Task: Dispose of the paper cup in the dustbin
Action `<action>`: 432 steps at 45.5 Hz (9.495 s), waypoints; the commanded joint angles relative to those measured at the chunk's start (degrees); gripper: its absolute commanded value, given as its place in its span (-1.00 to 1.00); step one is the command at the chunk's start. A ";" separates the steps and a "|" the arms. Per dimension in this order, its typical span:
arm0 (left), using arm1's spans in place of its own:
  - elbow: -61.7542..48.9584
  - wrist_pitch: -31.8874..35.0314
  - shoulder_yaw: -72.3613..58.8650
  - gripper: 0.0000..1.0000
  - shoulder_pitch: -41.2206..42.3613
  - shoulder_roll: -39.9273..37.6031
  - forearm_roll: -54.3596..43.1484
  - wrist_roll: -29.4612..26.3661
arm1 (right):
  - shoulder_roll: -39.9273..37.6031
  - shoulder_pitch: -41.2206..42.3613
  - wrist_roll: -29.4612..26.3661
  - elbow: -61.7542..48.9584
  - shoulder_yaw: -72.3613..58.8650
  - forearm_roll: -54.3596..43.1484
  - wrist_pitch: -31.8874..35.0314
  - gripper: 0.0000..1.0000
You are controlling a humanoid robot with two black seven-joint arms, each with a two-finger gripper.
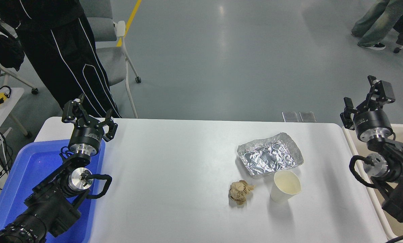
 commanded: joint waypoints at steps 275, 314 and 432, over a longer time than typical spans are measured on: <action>0.00 0.00 0.00 1.00 0.00 0.00 0.00 0.00 | -3.77 29.81 11.61 -35.60 -94.25 -14.33 23.38 -1.00; 0.00 0.00 0.00 1.00 0.00 0.00 0.00 0.00 | -7.37 8.01 -32.52 -43.79 -72.63 -6.76 16.88 -1.00; 0.00 0.00 0.00 1.00 0.00 0.00 0.00 0.00 | -3.69 2.03 -8.17 9.39 5.25 -6.40 3.51 0.98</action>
